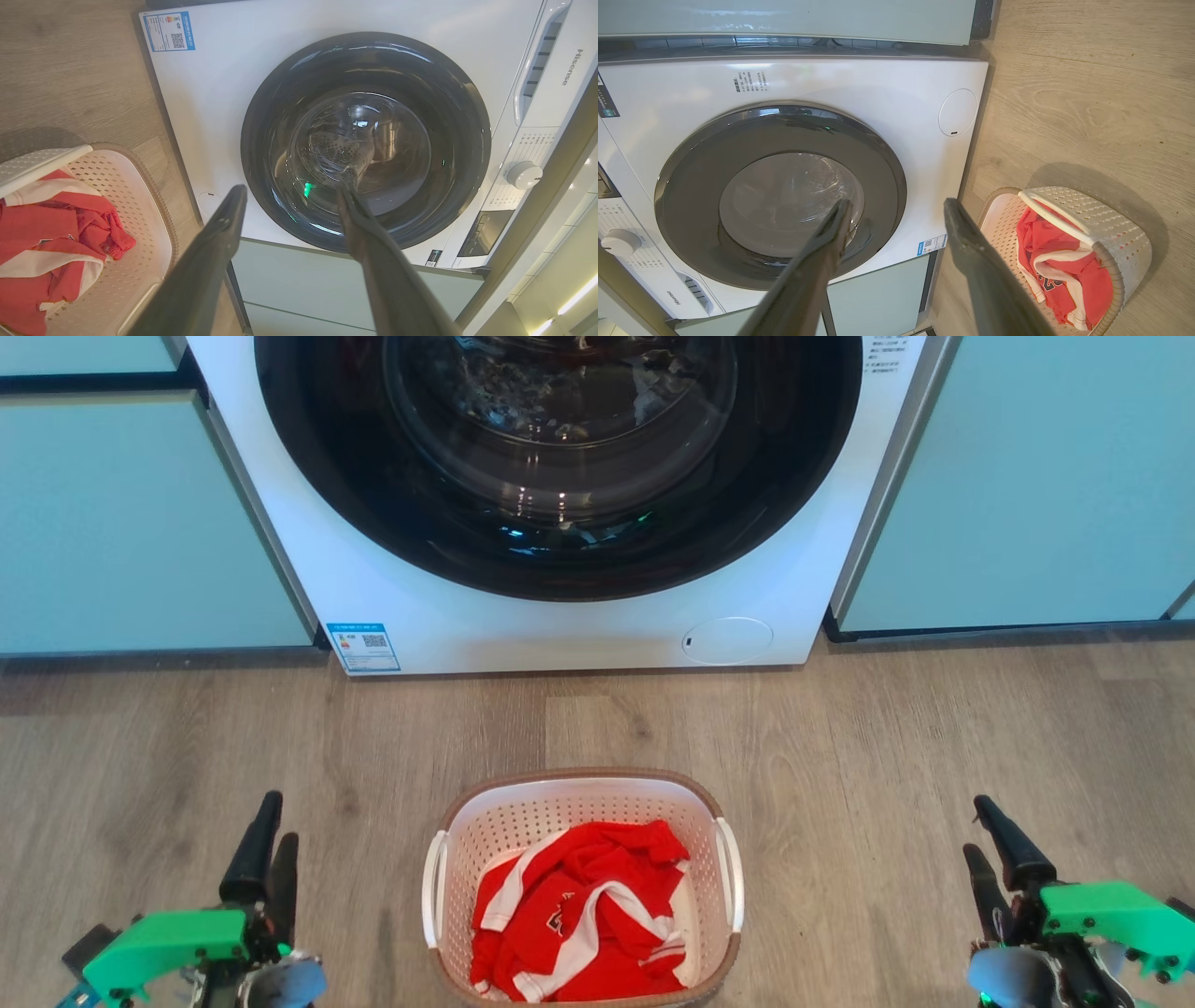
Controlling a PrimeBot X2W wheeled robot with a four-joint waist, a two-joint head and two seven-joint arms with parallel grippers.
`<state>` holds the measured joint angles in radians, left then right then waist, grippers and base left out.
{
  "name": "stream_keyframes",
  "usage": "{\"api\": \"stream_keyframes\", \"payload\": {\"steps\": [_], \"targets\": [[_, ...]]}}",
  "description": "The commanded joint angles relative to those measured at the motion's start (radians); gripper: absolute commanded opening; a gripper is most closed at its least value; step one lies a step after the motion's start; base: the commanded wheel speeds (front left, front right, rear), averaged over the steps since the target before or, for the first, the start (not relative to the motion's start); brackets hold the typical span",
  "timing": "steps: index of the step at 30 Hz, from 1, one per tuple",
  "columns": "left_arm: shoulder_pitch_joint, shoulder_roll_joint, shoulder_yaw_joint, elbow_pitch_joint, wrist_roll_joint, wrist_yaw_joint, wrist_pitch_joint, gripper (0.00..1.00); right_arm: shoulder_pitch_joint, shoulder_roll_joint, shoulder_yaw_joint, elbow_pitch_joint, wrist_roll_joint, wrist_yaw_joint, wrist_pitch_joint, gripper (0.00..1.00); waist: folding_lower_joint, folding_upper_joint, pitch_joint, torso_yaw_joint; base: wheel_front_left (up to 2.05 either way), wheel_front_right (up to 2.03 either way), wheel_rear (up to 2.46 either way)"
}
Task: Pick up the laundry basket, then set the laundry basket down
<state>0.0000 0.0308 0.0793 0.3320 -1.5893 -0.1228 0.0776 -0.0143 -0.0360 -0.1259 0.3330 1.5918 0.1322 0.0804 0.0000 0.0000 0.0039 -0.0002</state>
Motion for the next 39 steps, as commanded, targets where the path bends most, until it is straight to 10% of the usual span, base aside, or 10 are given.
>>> {"api": "stream_keyframes", "payload": {"steps": [1,39], "targets": [[-0.045,0.010,0.021,-0.036,0.017,-0.001,-0.009,1.00,-0.044,-0.005,0.000,-0.033,-0.017,0.000,-0.012,1.00,0.0000,0.0000,0.000,0.000,0.00,0.00,0.00],[-0.092,0.013,0.099,-0.309,0.518,0.091,-0.118,1.00,-0.131,-0.008,0.028,-0.223,-0.568,-0.001,-0.120,1.00,0.0000,0.0000,0.000,0.010,0.00,0.00,0.00]]}}
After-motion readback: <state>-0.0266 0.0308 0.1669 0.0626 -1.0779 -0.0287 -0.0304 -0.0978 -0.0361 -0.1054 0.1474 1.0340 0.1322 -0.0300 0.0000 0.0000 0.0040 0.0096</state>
